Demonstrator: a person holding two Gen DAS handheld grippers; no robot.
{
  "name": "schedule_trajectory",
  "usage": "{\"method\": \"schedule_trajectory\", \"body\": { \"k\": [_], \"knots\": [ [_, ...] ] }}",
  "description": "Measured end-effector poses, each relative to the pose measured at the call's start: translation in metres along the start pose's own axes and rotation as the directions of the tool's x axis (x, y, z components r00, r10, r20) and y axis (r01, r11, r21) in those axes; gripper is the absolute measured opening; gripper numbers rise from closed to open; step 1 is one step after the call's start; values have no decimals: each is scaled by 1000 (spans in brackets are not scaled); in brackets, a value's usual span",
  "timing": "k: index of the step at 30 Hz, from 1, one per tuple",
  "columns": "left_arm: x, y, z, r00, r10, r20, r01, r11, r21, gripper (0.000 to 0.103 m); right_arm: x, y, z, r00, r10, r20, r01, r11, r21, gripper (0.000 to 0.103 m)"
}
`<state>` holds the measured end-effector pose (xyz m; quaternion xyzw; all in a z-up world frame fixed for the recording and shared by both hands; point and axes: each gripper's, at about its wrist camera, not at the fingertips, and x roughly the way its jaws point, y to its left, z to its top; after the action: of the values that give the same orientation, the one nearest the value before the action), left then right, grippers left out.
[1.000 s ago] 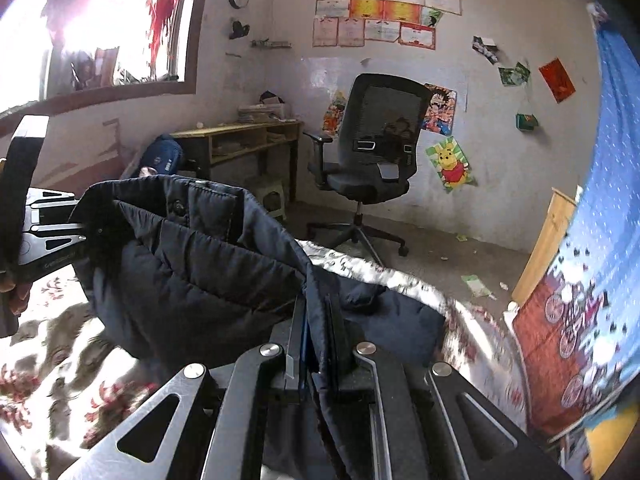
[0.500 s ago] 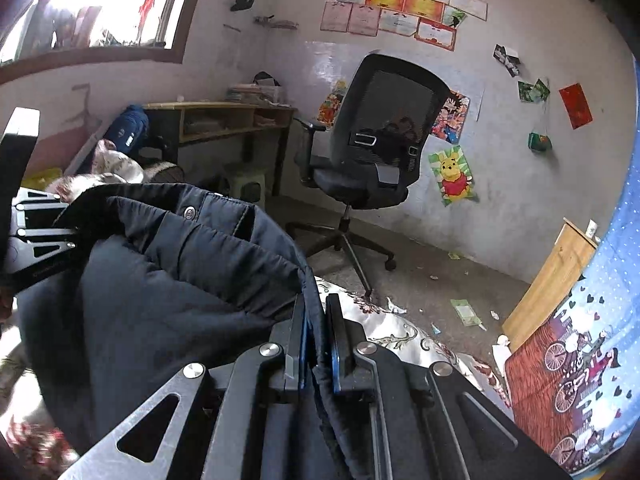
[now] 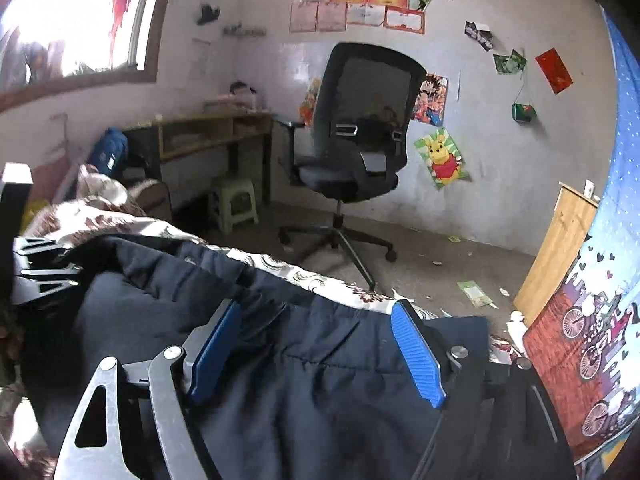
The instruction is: Fold large clothes
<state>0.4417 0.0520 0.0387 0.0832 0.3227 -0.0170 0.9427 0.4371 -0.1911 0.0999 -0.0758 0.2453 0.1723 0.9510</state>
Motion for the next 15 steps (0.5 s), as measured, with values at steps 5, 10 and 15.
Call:
{"method": "schedule_trajectory", "body": {
  "k": [5,10,15],
  "knots": [
    [-48,24,-4,988,-10,155,26,994,-102,97,-38,-5,-17,998,64,-3,-63,996,56,90],
    [-71,20,-21,970,-181,160,198,976,-95,97,-44,0,-52,981,168,-97,-154,979,133,99],
    [-55,-21,-55,926,-376,-6,376,926,-1,97,-32,4,-91,955,244,-167,-204,952,228,101]
  ]
}}
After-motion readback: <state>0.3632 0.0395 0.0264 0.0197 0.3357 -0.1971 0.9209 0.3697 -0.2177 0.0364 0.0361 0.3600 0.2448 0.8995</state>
